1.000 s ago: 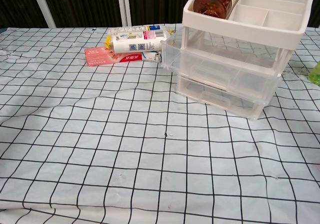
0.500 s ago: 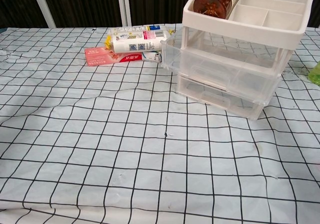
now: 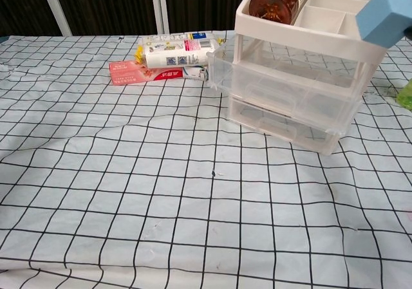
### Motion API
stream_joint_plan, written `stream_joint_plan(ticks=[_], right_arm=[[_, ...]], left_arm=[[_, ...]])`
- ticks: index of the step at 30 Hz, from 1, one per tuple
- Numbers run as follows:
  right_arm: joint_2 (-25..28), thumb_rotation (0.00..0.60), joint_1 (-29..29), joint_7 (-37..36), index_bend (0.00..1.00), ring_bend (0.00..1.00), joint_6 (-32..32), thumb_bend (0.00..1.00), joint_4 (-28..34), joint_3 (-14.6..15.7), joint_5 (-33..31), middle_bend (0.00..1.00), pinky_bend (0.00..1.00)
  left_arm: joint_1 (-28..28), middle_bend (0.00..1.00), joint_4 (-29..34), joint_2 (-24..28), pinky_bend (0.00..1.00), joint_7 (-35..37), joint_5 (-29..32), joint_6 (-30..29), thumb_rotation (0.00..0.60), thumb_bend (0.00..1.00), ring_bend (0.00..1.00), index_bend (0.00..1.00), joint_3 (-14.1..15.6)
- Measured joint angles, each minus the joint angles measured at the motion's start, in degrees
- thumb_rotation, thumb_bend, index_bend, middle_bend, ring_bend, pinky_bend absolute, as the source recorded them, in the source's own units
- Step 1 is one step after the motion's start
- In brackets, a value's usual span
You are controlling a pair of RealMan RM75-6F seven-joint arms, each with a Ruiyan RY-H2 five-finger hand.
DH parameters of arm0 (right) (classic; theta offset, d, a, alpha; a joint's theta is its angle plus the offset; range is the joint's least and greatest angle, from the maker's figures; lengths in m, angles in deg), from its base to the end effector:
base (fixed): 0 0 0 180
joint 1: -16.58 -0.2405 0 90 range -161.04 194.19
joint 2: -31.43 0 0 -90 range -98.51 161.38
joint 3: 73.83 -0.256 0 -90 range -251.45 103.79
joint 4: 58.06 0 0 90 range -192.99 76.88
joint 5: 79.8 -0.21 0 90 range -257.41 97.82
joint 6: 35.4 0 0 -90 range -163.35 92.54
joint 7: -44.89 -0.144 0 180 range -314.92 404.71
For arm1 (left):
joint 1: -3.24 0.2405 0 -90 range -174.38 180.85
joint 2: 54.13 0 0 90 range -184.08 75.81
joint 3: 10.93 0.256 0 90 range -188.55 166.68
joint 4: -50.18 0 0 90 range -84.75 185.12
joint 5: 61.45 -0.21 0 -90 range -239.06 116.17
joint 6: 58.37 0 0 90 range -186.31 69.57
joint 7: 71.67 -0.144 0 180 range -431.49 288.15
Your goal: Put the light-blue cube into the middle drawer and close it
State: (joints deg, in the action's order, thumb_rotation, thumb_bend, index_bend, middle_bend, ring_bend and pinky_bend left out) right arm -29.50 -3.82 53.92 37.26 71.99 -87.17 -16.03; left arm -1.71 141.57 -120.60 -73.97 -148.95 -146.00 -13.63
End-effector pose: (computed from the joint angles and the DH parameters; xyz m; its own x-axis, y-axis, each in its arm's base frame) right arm -0.1441 -0.2389 0.1354 -0.0779 -0.1957 0.9776 -0.9927 -0.0750 -0.0941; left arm -0.3047 0.1807 0.1515 0.4102 -0.0396 0.9111 0.9107 -0.0361 -0.4116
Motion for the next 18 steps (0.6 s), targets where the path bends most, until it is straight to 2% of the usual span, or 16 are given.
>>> stream_joint_plan(ticks=[6, 14, 16, 18], right_arm=[[-5.34, 0.6, -3.33, 5.76, 0.64, 0.89, 1.58, 0.3, -2.12, -1.28, -5.18, 0.82, 0.82], [-8.09, 0.6, -4.77, 8.0, 0.64, 0.89, 2.89, 0.3, -3.13, -1.48, -6.9, 0.82, 0.82], [-8.53, 0.6, -5.02, 8.43, 0.6, 0.89, 2.96, 0.3, -3.24, -1.32, -7.2, 0.82, 0.82], [-8.81, 0.6, -5.23, 8.88, 0.51, 0.89, 2.96, 0.3, -3.42, -1.2, -7.45, 0.82, 0.82]], left_arm=[[-0.03, 0.0, 0.08, 0.05, 0.0, -0.01, 0.04, 0.15, 0.6, 0.04, 0.0, 0.0, 0.04], [-0.05, 0.0, 0.14, 0.04, 0.0, -0.04, 0.13, 0.17, 0.6, 0.04, 0.0, 0.0, -0.02], [-0.04, 0.0, 0.13, 0.04, 0.0, -0.04, 0.12, 0.14, 0.6, 0.04, 0.0, 0.0, -0.02], [-0.03, 0.0, 0.14, 0.06, 0.0, -0.03, 0.11, 0.15, 0.6, 0.04, 0.0, 0.0, 0.0]])
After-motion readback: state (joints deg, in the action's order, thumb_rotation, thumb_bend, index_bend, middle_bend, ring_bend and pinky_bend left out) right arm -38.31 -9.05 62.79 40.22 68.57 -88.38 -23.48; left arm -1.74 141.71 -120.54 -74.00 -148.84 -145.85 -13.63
